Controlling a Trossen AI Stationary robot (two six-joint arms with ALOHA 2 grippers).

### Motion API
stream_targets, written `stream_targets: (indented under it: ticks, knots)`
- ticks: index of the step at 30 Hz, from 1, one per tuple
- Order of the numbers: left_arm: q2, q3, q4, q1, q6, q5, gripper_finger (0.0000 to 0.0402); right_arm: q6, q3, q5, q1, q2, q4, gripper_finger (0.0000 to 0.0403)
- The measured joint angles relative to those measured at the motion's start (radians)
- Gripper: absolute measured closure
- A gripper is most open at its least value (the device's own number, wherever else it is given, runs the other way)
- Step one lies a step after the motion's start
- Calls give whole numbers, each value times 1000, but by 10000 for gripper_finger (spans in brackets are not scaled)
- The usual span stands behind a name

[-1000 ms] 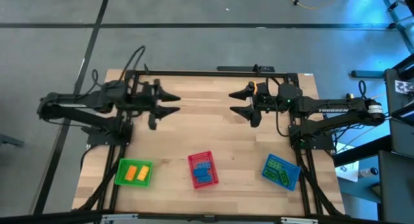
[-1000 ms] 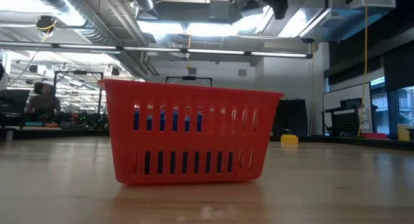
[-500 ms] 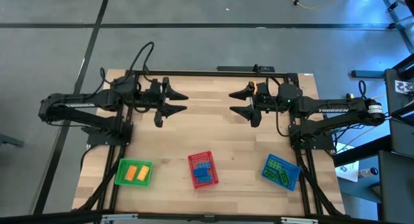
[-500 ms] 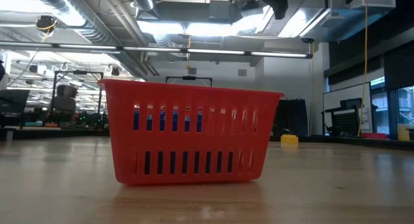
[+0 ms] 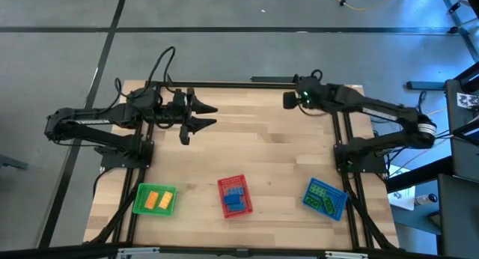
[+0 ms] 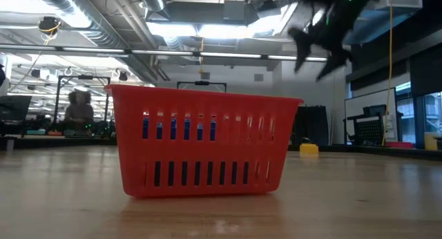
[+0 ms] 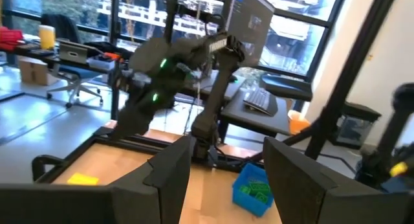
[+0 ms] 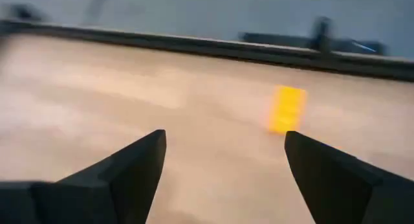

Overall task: Sort & place blocks by color
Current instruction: Put the yellow game piece into the green bin

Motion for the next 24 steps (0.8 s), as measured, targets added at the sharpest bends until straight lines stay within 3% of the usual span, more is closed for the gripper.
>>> stream_targets:
  ticks: [5,9,16,24]
  knots:
    - [0,0,12,0,0,-30,218,-26,-102,-53,-126,136,117,84]
    - [0,0,12,0,-1,-45,218,-88,-141,-34,-182,256,268,84]
    - [0,0,12,0,-3,-82,217,-141,-142,36,-226,422,405,84]
    - [0,0,13,0,-26,-117,217,-74,-142,63,-244,538,448,91]
